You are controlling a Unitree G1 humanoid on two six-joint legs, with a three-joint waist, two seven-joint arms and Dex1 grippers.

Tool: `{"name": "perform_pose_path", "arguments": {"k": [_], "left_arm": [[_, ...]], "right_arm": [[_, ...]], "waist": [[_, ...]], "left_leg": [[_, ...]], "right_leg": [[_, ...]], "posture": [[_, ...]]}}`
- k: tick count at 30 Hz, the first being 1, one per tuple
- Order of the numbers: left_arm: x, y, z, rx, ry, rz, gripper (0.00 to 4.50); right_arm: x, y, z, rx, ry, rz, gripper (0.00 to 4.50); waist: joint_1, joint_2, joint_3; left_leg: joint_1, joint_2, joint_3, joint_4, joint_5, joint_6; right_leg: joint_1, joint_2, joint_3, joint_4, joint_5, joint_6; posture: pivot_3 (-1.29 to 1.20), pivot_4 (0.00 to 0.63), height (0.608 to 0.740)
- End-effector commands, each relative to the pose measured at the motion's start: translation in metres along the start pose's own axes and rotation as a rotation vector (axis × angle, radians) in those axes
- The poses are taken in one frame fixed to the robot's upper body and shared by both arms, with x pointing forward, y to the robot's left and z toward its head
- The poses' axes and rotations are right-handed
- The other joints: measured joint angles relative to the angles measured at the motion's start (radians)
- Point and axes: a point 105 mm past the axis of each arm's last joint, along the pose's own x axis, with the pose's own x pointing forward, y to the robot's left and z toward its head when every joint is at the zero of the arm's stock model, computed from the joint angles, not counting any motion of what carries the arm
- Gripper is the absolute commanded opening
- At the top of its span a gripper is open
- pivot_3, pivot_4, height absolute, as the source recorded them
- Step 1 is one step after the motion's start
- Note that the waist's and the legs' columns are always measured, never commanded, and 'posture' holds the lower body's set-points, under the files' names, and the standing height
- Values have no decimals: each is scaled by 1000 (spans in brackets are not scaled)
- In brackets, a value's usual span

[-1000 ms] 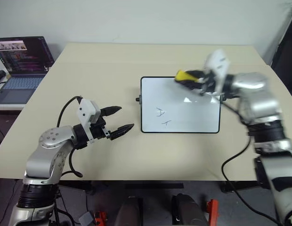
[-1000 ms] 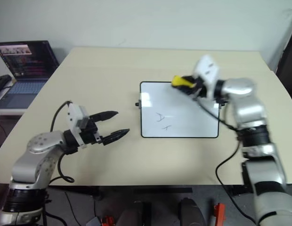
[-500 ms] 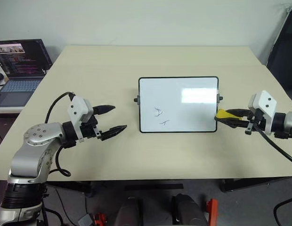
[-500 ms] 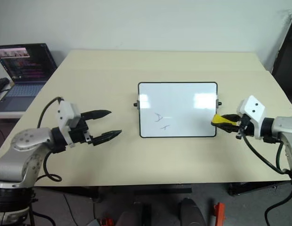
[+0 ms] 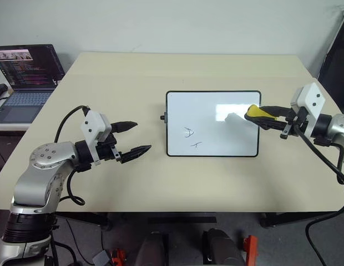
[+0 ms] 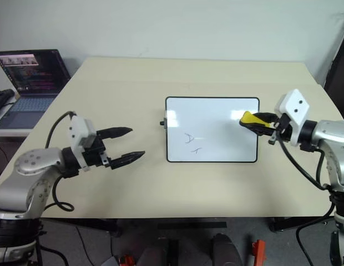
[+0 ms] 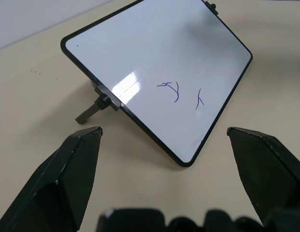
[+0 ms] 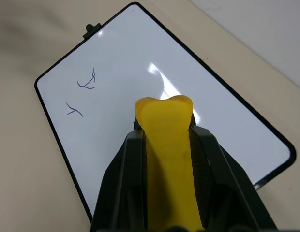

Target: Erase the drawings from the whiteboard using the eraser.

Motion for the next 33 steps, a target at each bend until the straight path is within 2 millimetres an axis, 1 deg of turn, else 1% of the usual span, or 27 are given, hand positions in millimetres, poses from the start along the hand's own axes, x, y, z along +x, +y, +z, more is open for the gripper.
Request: {"name": "perform_pose_path", "arguments": {"k": [1,4,6,9,10,11,13,15,20,22,25,29,31,33], "left_arm": [[0,-1,13,47,-31,-1,4500],[0,-1,13,46,-30,-1,4500],[0,-1,12,43,-24,-4,4500],[2,-2,1,51,23,-23,4500],[5,-3,1,49,18,-27,4500],[7,-4,2,45,6,-28,4500],[10,-5,1,39,3,-36,4500],[11,-6,-2,38,12,-42,4500],[8,-8,-7,36,30,-43,4500],[7,-10,-8,33,33,-42,4500],[6,-11,-8,29,31,-36,4500],[4,-12,-8,26,32,-29,4500],[4,-12,-8,25,33,-25,4500],[3,-12,-9,24,36,-21,4500]], "right_arm": [[-2,-4,11,-17,-32,-7,855],[0,-1,14,-19,-50,10,855],[11,7,26,-15,-110,46,855],[52,34,47,-33,-219,122,855],[72,43,51,-77,-225,124,855],[88,49,54,-114,-230,116,855],[117,52,55,-162,-234,90,855],[133,54,48,-219,-205,95,855],[154,50,40,-265,-182,96,854],[162,50,31,-307,-138,105,854],[171,57,13,-360,-73,146,854],[174,71,-10,-394,6,232,854],[171,83,-26,-414,60,319,854],[168,91,-37,-392,86,364,854]], "waist": [[0,0,0],[0,0,0],[-2,0,0],[-17,0,0],[-22,0,0],[-24,0,0],[-12,-1,0],[-9,-1,0],[-1,-1,0],[-2,-1,0],[-3,-1,0],[-5,-2,0],[-6,-2,-1],[-7,-2,-1]], "left_leg": [[0,0,0,0,0,0],[0,0,0,0,0,0],[0,0,0,0,0,0],[1,1,0,0,0,0],[2,1,0,0,0,0],[3,1,0,0,0,0],[2,1,0,-1,0,0],[0,-1,0,1,0,0],[1,-1,-1,0,0,0],[1,-1,0,0,0,0],[1,0,0,0,0,0],[2,0,0,0,0,0],[6,0,0,0,0,0],[7,0,0,0,0,0]], "right_leg": [[0,0,0,0,0,0],[0,0,0,0,0,0],[0,0,0,0,0,0],[0,1,1,1,0,0],[0,1,1,2,0,0],[0,2,1,3,0,-1],[0,2,0,3,0,-1],[0,-1,0,2,1,0],[0,-1,-1,2,1,0],[0,-1,-1,2,1,0],[0,0,-1,2,1,0],[1,0,-1,3,0,-1],[3,0,0,4,0,-1],[4,0,0,4,0,-1]], "posture": [[0,150,740],[0,150,740],[0,150,740],[0,150,740],[0,150,740],[0,150,740],[0,150,740],[0,150,740],[0,150,740],[0,150,740],[0,150,740],[0,150,740],[0,150,740],[0,150,740]]}}
